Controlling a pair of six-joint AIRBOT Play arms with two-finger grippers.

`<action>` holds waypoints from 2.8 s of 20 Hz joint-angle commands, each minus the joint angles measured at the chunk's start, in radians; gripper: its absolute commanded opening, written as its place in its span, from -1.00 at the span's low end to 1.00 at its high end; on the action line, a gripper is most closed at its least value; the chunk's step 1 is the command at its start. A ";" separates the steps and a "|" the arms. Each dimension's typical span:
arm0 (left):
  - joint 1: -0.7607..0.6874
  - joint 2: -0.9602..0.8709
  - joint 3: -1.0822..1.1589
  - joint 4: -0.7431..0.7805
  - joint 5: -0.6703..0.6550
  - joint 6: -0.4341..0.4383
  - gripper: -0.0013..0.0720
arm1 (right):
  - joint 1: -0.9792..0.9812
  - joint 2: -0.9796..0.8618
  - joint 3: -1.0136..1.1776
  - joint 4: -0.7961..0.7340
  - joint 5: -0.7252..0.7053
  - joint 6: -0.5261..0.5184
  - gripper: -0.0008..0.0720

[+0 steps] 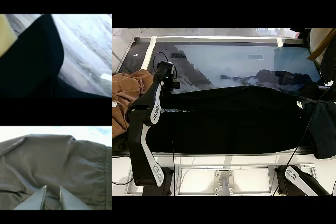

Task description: Fold the clothes and pants, and hang the long-sleeved shirts on hangers.

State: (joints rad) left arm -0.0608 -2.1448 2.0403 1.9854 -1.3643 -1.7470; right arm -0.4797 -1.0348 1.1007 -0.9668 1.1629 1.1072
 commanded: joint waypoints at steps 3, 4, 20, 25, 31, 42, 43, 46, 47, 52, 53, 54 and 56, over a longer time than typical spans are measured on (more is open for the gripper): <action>0.010 0.040 0.001 0.199 0.013 -0.072 -0.94 | 0.000 -0.001 0.001 -0.007 0.000 0.000 -0.42; 0.023 0.051 0.001 0.211 0.022 -0.100 -0.94 | 0.000 -0.001 0.001 -0.008 0.000 0.000 -0.42; 0.170 0.207 0.000 0.053 0.316 -0.379 0.03 | 0.000 -0.001 0.001 -0.111 -0.011 -0.001 -0.42; 0.327 0.472 -0.052 0.164 -0.040 -0.377 -0.07 | -0.001 0.000 0.001 -0.264 0.121 0.000 -0.42; 0.654 0.869 -0.509 -0.070 -0.244 -0.334 -0.81 | 0.000 0.000 0.001 -0.223 0.152 0.000 -0.42; 1.247 1.415 -1.443 -0.753 -0.062 0.291 -0.94 | 0.000 0.000 0.001 -0.181 0.183 0.000 -0.42; 1.321 1.442 -1.454 -0.772 -0.057 0.358 -0.94 | 0.000 0.000 0.001 -0.169 0.192 0.000 -0.42; 1.391 1.408 -1.456 -0.941 0.014 0.415 -0.94 | 0.000 0.000 0.001 -0.119 0.198 0.000 -0.42; 1.405 1.367 -1.456 -0.941 0.020 0.425 -0.94 | 0.000 0.000 0.001 -0.106 0.198 0.000 -0.42; 1.527 1.140 -1.456 -1.016 0.111 0.401 -0.94 | 0.000 0.000 0.001 -0.080 0.200 0.002 -0.42; 1.534 1.109 -1.455 -1.022 0.131 0.402 -0.94 | 0.000 0.000 0.001 -0.066 0.200 0.002 -0.42; 1.534 1.088 -1.455 -1.022 0.131 0.402 -0.94 | 0.000 0.000 0.001 -0.051 0.200 0.003 -0.42; 1.533 1.080 -1.455 -1.030 0.165 0.402 -0.94 | 0.000 0.000 0.001 -0.019 0.200 0.003 -0.42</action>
State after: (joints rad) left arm 1.4513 -1.0145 0.5865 0.9939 -1.2560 -1.3529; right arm -0.4797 -1.0348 1.1007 -1.0336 1.3613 1.1076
